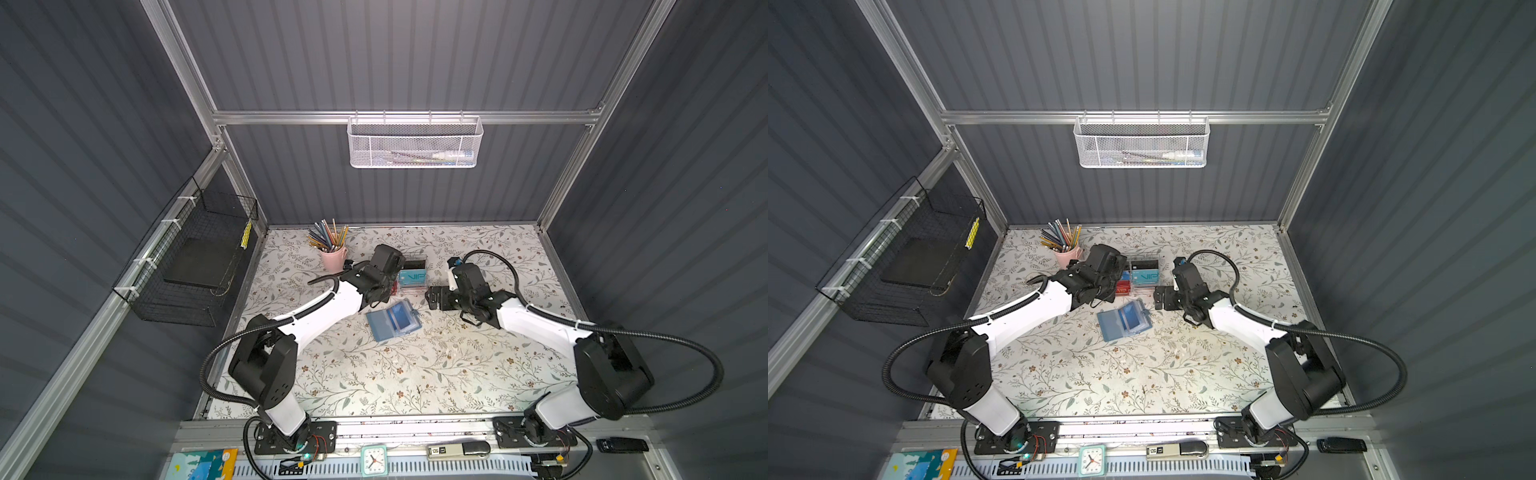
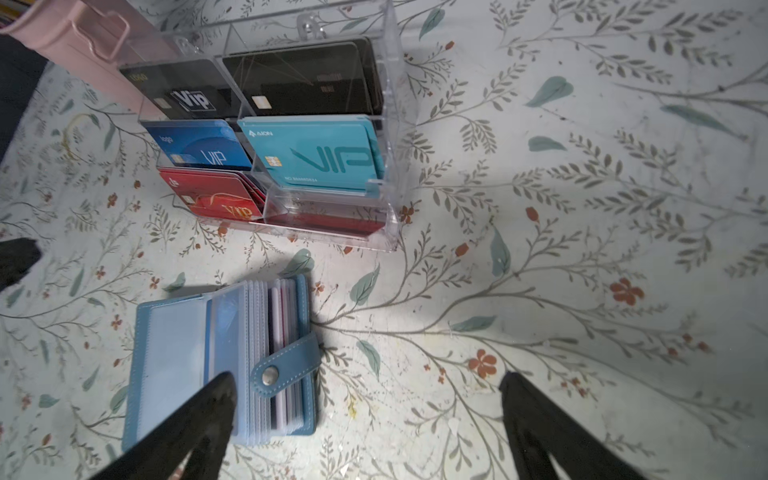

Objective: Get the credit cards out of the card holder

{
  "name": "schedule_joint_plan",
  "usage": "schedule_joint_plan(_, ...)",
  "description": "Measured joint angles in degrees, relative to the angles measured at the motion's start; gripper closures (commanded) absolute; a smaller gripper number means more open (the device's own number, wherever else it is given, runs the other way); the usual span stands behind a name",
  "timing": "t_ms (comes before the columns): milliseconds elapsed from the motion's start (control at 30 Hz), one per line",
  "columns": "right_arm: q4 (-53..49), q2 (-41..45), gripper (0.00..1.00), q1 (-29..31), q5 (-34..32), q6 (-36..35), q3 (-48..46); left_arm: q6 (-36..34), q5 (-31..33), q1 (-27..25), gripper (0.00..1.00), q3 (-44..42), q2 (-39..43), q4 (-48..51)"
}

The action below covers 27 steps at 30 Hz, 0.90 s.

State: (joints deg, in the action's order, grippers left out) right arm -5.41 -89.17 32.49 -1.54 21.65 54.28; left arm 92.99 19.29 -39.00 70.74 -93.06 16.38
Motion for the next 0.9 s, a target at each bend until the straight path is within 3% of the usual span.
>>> schedule_joint_plan(200, -4.2, -8.0, 0.01, 2.4, -4.2, -5.2, 8.3, -20.2, -0.6, 0.5, 0.0, -10.8, 7.4, -8.2)
schedule_joint_plan(367, -7.8, -13.0, 0.01, 2.4, -7.0, -7.6, 13.0, -33.4, -2.6, 0.8, 0.0, -15.5, 8.1, -11.5)
schedule_joint_plan(667, -11.1, -17.1, 0.01, 3.0, -10.0, -8.7, 14.0, -46.2, -9.6, 0.8, 0.0, -29.6, 8.2, -21.6)
schedule_joint_plan(900, -12.6, -20.8, 0.01, 2.8, -10.9, -8.8, 18.3, -51.1, -16.3, 0.8, 0.0, -35.2, 11.2, -30.0)
